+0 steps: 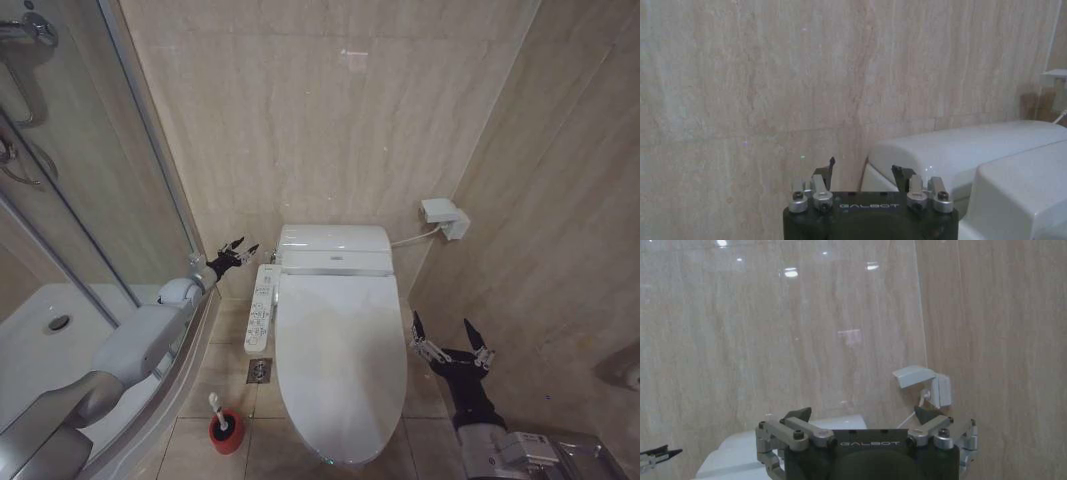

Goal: Open the toilet lid, clean the toilet bowl with a toilet brush, close the toilet lid, and flush.

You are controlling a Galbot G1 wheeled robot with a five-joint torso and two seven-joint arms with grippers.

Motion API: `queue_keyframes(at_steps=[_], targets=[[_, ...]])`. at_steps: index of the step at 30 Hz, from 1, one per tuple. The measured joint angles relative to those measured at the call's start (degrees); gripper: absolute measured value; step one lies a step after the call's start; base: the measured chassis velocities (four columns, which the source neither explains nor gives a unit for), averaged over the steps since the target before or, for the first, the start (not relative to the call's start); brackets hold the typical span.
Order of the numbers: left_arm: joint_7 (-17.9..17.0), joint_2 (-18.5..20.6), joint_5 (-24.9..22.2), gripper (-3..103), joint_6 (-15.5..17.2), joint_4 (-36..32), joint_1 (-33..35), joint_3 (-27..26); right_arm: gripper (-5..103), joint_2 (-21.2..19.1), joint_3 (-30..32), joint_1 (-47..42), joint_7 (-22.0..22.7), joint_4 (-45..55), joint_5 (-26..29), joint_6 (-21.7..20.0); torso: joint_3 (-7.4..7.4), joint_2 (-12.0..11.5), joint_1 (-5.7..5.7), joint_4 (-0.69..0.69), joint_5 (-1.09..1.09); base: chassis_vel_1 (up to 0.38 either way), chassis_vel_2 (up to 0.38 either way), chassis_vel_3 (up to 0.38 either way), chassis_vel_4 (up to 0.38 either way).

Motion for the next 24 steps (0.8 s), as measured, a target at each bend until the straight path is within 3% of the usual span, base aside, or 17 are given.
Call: queue_keyframes(at_steps=[24], targets=[[2.8, 0.4, 0.2, 61, -0.2, 0.9, 0.0, 1.2, 100, 0.0, 0.0, 0.0, 0.0, 0.0, 0.0, 0.0, 0.0, 0.0, 0.0, -0.01, 0.0, -0.026, 0.023, 0.024, -0.024]])
